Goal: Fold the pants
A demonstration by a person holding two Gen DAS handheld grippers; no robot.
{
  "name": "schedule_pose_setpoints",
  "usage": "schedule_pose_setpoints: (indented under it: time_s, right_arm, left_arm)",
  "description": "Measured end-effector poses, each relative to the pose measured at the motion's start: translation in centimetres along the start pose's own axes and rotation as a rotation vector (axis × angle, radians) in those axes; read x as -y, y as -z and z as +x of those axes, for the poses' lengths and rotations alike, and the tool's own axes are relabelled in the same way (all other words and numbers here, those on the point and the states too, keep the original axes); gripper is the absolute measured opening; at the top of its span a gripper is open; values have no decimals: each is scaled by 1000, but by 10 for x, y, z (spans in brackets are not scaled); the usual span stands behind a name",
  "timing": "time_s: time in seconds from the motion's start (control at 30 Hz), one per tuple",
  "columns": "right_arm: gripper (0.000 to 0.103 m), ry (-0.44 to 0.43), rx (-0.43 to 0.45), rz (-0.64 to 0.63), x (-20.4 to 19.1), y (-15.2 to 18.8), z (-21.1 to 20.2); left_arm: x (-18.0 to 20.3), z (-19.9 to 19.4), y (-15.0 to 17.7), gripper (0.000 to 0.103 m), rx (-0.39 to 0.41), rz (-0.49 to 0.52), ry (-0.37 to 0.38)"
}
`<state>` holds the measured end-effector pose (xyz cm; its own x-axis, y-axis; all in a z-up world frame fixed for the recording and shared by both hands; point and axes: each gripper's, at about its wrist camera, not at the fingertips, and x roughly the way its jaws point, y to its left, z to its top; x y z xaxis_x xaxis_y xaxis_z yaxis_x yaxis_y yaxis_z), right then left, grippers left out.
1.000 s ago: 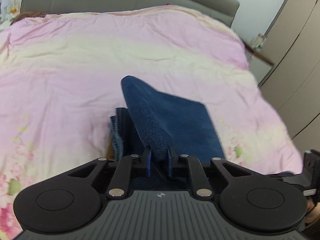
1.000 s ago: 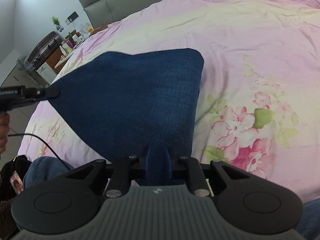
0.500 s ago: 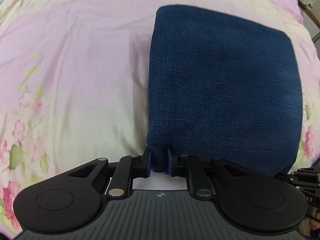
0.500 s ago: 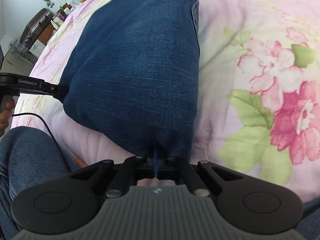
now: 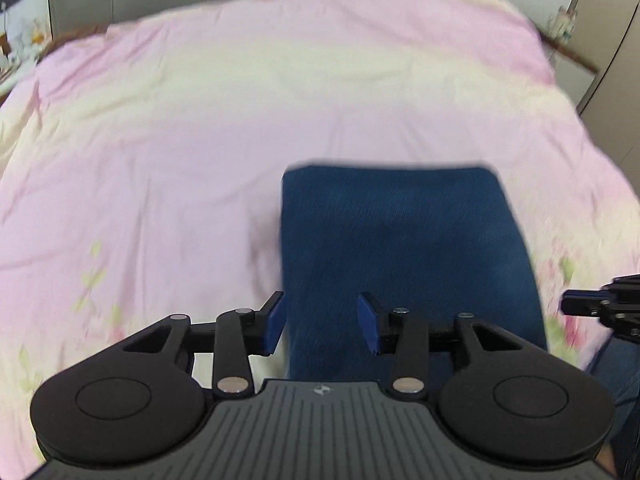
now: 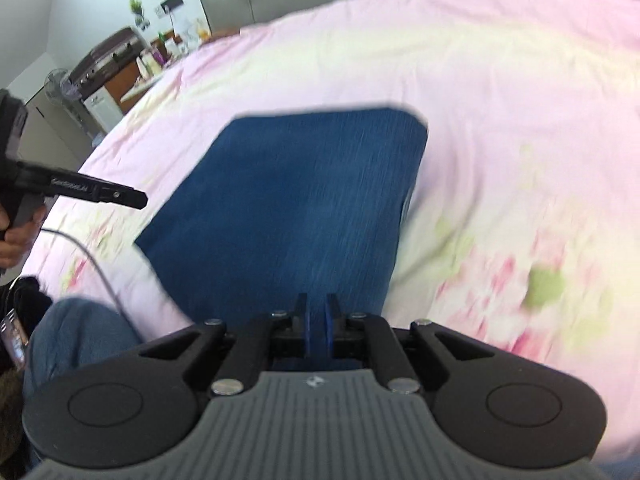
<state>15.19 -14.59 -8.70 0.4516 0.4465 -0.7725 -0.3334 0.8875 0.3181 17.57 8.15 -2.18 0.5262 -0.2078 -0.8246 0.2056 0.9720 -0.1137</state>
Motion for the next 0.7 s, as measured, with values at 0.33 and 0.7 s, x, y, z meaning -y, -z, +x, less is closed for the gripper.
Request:
schedule_pose_setpoints:
  time_s: [0.33,0.7]
  right_arm:
    - [4,67,108,19,28,-80,60]
    - [0,125,-27,56,64,-87,152]
  left_arm:
    - [2,70,-28,24,65,-70,1]
    - [-20,111,-8,14,-37,-111,-6]
